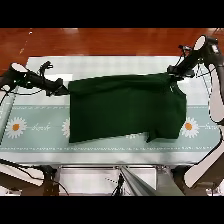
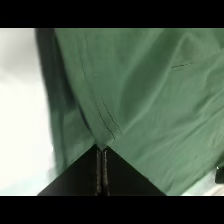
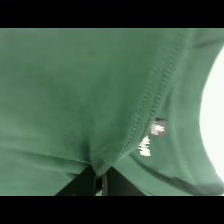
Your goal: Fold the shirts.
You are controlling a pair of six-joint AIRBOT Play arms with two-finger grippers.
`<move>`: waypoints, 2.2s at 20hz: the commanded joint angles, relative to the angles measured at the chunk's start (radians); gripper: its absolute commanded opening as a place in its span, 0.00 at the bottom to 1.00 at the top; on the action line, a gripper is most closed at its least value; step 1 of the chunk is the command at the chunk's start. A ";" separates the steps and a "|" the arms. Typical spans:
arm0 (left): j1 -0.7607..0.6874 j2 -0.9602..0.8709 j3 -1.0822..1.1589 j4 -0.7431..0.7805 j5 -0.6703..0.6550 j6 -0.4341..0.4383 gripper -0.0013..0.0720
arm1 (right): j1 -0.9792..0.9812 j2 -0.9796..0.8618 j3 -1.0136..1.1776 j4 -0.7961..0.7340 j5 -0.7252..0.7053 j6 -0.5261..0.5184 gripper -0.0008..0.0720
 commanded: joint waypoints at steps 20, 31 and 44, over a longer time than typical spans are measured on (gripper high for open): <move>0.211 0.079 0.114 0.050 -0.263 -0.031 0.20 | -0.122 0.157 -0.003 -0.139 0.261 -0.107 0.54; 0.388 0.373 -0.615 0.097 -0.203 0.086 0.79 | -0.493 0.575 -0.780 0.201 0.023 -0.258 0.75; -0.047 0.267 -0.689 -0.072 0.015 0.003 0.79 | -0.493 0.651 -0.876 0.221 -0.060 -0.298 0.74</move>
